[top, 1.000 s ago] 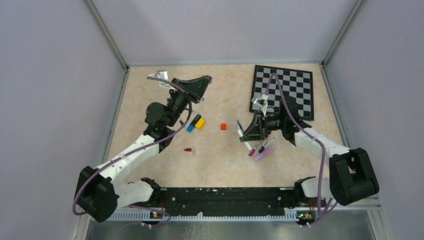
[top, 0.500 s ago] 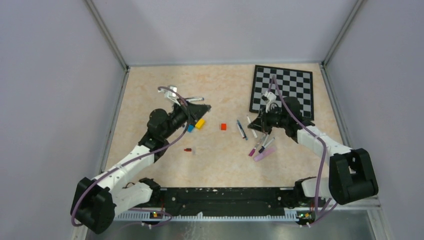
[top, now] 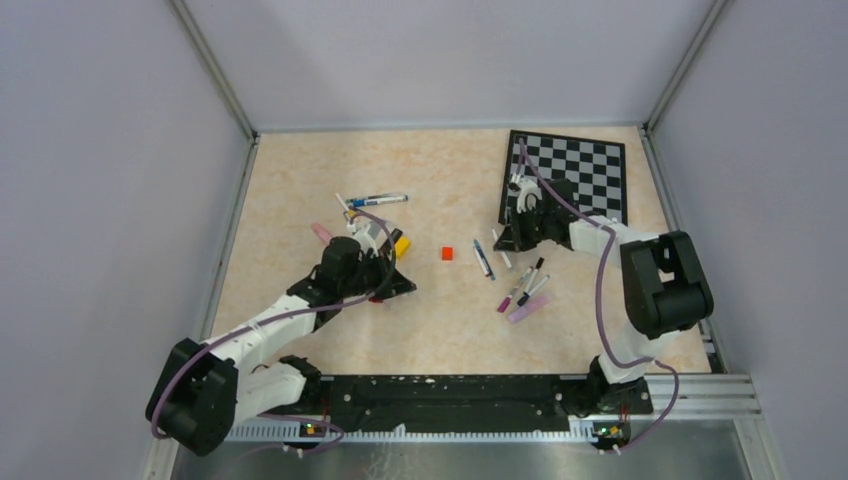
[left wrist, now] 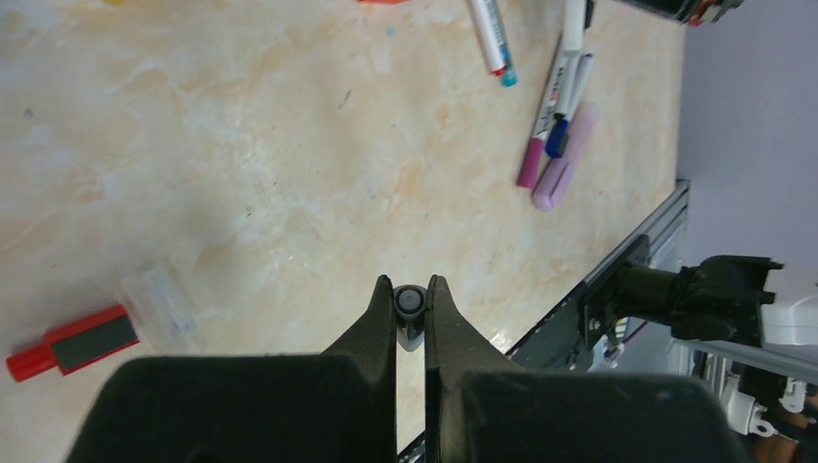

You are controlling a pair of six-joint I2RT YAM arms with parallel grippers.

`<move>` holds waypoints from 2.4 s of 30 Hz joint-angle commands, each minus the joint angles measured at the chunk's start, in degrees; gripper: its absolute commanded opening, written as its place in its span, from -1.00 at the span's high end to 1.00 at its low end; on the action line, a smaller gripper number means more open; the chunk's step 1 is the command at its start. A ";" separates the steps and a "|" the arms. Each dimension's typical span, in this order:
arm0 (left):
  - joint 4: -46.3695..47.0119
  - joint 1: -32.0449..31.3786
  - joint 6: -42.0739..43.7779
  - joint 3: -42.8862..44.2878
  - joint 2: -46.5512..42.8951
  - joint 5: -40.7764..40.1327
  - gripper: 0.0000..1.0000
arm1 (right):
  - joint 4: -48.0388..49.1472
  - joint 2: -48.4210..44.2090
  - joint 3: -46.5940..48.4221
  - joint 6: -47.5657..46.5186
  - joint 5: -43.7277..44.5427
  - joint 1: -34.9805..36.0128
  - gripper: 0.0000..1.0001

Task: Open the pen caps
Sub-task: Place the pen at the center of the board, then place the pen cap at the center of the board, then move the pen cap to the center of the board.

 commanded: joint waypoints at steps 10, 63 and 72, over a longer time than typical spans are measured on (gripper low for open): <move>-9.37 0.11 6.49 3.14 7.13 -2.64 1.00 | -2.80 6.15 5.05 0.02 -0.29 0.76 0.80; -22.89 -1.56 12.48 16.82 16.78 -13.44 0.36 | -7.16 -12.24 -1.21 -13.80 -19.89 -5.30 0.29; -19.48 -1.49 14.56 15.15 5.02 -13.63 0.38 | -14.81 -17.87 -2.23 -28.00 -24.83 -5.92 0.28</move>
